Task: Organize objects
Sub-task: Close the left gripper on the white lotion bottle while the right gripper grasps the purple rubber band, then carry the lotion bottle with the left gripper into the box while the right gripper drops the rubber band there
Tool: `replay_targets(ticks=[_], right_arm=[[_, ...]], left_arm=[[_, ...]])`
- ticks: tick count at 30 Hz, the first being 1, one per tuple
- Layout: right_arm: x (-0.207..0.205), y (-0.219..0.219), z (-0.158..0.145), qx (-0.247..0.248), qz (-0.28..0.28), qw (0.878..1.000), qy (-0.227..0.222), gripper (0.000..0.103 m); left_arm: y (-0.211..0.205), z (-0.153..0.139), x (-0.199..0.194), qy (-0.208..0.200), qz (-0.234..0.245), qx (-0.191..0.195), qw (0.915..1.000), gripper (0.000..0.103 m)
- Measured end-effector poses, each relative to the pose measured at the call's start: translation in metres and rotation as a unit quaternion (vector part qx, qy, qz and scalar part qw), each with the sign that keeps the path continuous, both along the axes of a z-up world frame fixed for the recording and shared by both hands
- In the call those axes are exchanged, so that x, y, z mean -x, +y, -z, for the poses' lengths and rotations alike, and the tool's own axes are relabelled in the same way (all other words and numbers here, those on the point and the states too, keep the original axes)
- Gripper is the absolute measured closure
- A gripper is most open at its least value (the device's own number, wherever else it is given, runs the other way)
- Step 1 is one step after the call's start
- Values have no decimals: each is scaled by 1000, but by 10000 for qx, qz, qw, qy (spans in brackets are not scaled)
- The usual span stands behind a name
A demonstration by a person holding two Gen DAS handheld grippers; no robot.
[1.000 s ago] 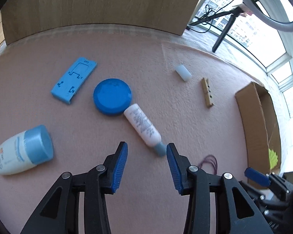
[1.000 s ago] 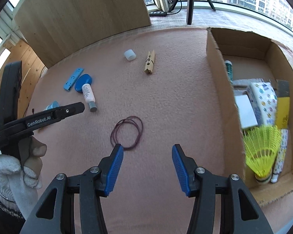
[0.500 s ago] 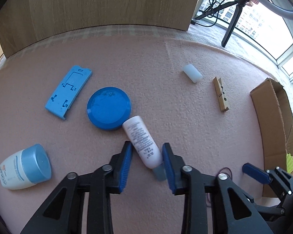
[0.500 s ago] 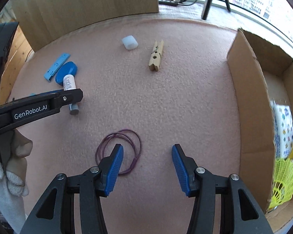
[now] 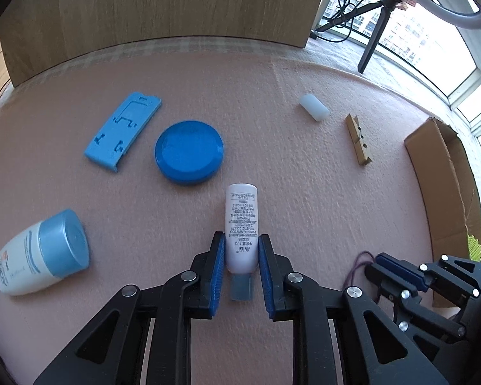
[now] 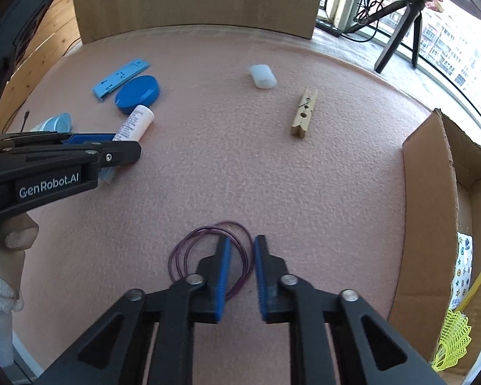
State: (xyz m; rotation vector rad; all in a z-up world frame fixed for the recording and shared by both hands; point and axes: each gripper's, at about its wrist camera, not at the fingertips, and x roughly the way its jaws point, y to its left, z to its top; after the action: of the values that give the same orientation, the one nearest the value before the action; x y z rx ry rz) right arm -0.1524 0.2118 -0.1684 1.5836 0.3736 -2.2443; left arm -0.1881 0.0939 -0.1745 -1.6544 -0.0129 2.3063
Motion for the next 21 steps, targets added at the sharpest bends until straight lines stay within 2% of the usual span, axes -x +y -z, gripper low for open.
replay_targets(ticks=[2, 8, 13, 21], right_arm=[[-1, -1, 0, 50, -46, 10000, -32, 101], [-6, 15, -4, 396, 192, 9989, -185, 101], [-14, 34, -22, 709, 447, 9965, -35, 101], [-26, 64, -62, 1066, 696, 9913, 340, 101]], left_arm=[[-3, -1, -8, -20, 4, -56, 10000, 81], [-8, -3, -25, -8, 3, -60, 10000, 81], [-6, -9, -31, 18, 19, -126, 9999, 82], [11, -36, -39, 207, 167, -389, 9989, 81]])
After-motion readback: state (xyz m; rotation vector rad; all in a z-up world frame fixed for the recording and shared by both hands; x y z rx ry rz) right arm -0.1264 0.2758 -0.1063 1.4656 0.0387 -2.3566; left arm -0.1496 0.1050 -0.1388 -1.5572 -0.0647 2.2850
